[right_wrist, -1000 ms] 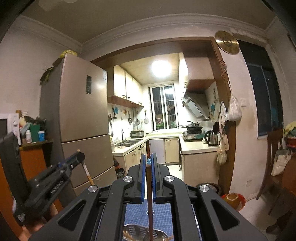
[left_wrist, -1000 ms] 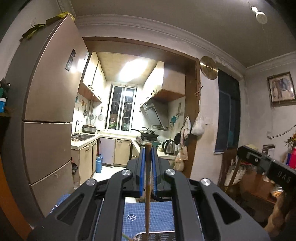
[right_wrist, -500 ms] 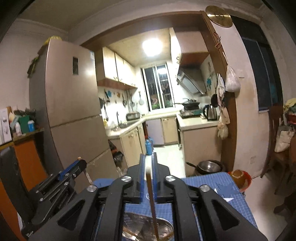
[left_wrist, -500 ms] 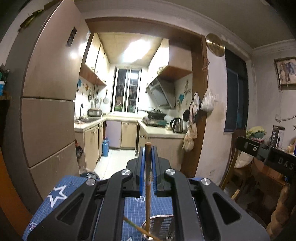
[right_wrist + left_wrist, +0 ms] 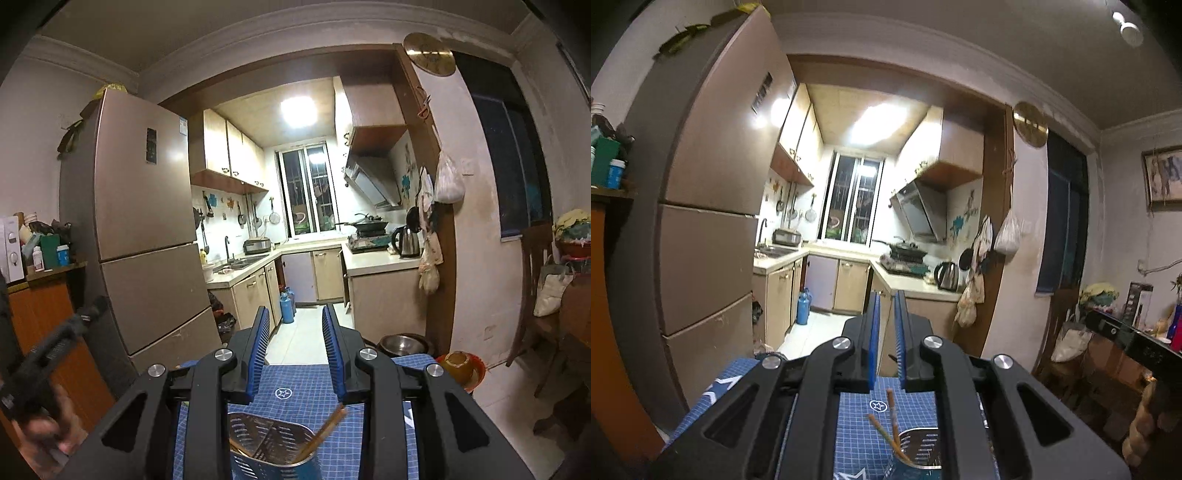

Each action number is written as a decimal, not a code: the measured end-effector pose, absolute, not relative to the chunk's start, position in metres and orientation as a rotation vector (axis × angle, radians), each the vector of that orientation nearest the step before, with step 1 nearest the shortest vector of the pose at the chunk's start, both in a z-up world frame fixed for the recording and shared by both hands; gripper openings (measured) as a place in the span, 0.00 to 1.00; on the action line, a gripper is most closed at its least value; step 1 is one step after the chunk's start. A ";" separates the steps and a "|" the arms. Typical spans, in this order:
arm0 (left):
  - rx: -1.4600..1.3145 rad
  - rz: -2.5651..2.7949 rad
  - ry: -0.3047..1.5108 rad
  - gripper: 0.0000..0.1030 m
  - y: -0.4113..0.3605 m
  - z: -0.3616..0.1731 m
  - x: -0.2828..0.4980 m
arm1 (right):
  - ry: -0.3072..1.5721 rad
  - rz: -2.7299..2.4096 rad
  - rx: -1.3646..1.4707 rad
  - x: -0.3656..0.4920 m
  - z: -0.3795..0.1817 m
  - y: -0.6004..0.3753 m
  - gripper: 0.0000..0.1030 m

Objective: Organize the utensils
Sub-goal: 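Drop the chopstick into the teal holder by opening the right gripper, then return the right tool to the chopsticks and grasp a green-banded chopstick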

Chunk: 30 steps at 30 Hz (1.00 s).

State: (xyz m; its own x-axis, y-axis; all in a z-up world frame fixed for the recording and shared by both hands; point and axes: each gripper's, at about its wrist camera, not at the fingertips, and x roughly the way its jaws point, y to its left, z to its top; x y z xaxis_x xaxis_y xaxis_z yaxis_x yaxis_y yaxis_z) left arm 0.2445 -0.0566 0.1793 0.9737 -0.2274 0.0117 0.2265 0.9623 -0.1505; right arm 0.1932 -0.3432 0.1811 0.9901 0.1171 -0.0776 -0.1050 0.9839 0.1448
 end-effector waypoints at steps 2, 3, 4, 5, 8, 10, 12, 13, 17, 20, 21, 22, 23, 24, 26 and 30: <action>-0.138 -0.218 -0.006 0.06 -0.047 0.183 0.225 | 0.078 0.118 0.141 0.176 0.183 -0.353 0.30; -0.129 -0.222 -0.006 0.06 -0.041 0.183 0.212 | 0.078 0.119 0.137 0.167 0.184 -0.356 0.30; -0.116 -0.226 0.001 0.07 -0.035 0.181 0.199 | 0.081 0.122 0.132 0.158 0.184 -0.359 0.30; -0.104 -0.227 0.011 0.10 -0.032 0.179 0.191 | 0.089 0.133 0.125 0.145 0.182 -0.362 0.30; -0.025 -0.226 0.074 0.31 -0.017 0.161 0.156 | 0.127 0.155 0.070 0.105 0.168 -0.362 0.30; 0.061 -0.224 0.140 0.31 -0.008 0.140 0.132 | 0.161 0.172 0.021 0.079 0.153 -0.355 0.30; 0.107 -0.226 0.243 0.31 0.001 0.113 0.115 | 0.210 0.196 -0.044 0.047 0.125 -0.342 0.30; 0.112 -0.240 0.285 0.31 0.003 0.102 0.110 | 0.228 0.203 -0.064 0.037 0.116 -0.336 0.30; 0.135 -0.311 0.456 0.31 0.007 0.039 0.078 | 0.337 0.238 -0.144 -0.007 0.058 -0.306 0.30; 0.144 -0.326 0.540 0.31 0.003 -0.005 0.055 | 0.453 0.289 -0.133 -0.034 0.011 -0.286 0.25; 0.140 -0.331 0.558 0.31 0.002 -0.015 0.049 | 0.473 0.293 -0.136 -0.040 0.001 -0.281 0.24; 0.123 -0.339 0.584 0.31 0.001 -0.029 0.041 | 0.493 0.296 -0.142 -0.048 -0.010 -0.275 0.24; 0.111 -0.345 0.600 0.31 0.001 -0.039 0.036 | 0.509 0.301 -0.150 -0.054 -0.018 -0.270 0.24; 0.104 -0.344 0.610 0.31 -0.001 -0.047 0.031 | 0.525 0.313 -0.163 -0.061 -0.027 -0.265 0.23; 0.098 -0.324 0.622 0.31 -0.006 -0.060 0.024 | 0.558 0.327 -0.178 -0.070 -0.040 -0.255 0.23; 0.105 -0.291 0.625 0.31 -0.009 -0.073 0.019 | 0.622 0.327 -0.172 -0.070 -0.064 -0.242 0.23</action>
State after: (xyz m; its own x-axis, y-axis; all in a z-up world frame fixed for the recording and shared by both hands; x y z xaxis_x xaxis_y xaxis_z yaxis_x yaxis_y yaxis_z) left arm 0.0193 -0.0092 -0.0726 0.7719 -0.2364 -0.5901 0.2993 0.9541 0.0093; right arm -0.0703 -0.2420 -0.0638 0.7635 0.2476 -0.5964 -0.3503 0.9347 -0.0604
